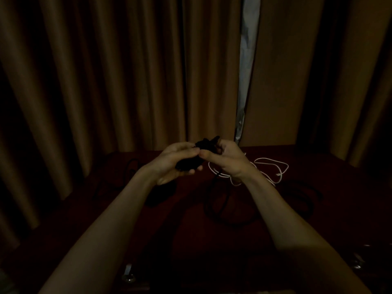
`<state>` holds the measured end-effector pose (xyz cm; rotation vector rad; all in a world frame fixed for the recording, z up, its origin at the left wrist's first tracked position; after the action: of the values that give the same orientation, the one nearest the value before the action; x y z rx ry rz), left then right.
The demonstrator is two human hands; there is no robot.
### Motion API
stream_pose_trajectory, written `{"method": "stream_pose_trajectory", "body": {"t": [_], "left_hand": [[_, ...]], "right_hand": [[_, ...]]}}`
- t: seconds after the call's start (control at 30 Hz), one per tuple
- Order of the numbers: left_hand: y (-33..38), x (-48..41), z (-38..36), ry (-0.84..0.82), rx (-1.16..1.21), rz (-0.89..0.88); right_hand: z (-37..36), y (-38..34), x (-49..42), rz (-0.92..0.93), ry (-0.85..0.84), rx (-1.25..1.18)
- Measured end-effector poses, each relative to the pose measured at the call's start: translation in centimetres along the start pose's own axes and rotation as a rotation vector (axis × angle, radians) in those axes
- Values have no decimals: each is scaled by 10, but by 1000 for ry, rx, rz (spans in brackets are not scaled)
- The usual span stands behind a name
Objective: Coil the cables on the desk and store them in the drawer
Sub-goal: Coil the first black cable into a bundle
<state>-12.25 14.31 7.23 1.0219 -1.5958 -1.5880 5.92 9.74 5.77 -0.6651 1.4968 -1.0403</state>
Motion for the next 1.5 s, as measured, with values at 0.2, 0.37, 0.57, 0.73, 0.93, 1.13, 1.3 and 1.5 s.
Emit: {"method": "stream_pose_trajectory", "body": {"t": [0.2,0.37,0.57,0.73,0.93,1.13,1.3,1.5], "left_hand": [[-5,1,-2,139,-471,-499],[-23,-4,-7,325,-754,-917],[-26,-3,-6,461,-484,-729],[-18,3,-15,418,-10,-375],[-10,16,-24,48,243,40],[-9,11,-20,102,-114,25],[-21,0,-12,230,-427,-460],[-35,-25,-21,273,-592,-765]], "right_hand": [[-4,5,1,-92,277,8],[-14,-2,4,-101,298,45],[-7,11,6,-161,78,-201],[-8,12,11,-125,36,-231],[-11,8,16,-109,-48,-45],[-12,10,18,10,172,-40],[-5,24,4,-32,392,3],[-12,30,-15,-102,463,127]]}}
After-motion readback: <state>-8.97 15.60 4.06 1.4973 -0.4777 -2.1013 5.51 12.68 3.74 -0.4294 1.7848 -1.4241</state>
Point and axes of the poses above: each hand's wrist, its own x-axis away from the middle knuckle, its own z-axis out of the back of the hand, y = z × x, the point moved 1 cm from there along -x, towards the middle knuckle, and after that the axes turned 15 degrees about y, right-handed, at the moved point
